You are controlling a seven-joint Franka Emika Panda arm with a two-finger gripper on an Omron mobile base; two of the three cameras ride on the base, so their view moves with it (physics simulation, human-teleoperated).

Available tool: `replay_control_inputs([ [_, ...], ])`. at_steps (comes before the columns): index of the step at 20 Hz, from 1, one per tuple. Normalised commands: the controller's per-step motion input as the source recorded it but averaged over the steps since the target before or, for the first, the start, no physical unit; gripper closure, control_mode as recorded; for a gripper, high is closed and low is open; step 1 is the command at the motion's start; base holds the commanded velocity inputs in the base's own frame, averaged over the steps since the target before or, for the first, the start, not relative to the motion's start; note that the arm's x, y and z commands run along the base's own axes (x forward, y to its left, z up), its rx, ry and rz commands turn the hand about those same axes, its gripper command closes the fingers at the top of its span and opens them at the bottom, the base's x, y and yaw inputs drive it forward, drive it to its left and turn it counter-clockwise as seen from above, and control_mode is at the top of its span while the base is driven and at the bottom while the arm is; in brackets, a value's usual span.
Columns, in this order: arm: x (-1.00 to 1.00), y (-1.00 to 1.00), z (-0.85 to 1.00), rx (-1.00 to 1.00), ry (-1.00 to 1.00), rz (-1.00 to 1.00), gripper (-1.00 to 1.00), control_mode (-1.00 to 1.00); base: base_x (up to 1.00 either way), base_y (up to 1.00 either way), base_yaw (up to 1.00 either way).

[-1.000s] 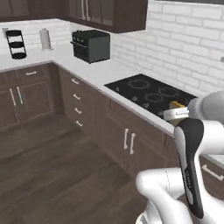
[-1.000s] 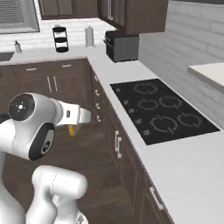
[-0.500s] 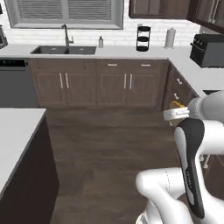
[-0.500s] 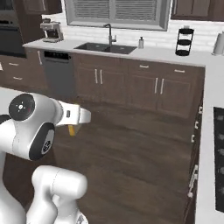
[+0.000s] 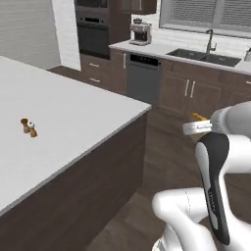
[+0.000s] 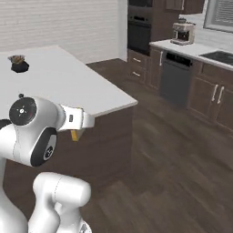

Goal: Start the toaster. Once the lever pops up, take the bread to the plate on the dining counter.

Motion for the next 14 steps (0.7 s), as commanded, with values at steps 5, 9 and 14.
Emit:
replay_control_inputs([
  [5,0.0,0.0,0.0,0.0,0.0,0.0,1.0,1.0,-0.01,0.0,0.78],
  [9,0.0,0.0,0.0,0.0,0.0,0.0,1.0,1.0,-0.27,0.02,0.48],
  [14,0.0,0.0,0.0,0.0,0.0,0.0,1.0,1.0,-0.35,0.43,0.19],
])
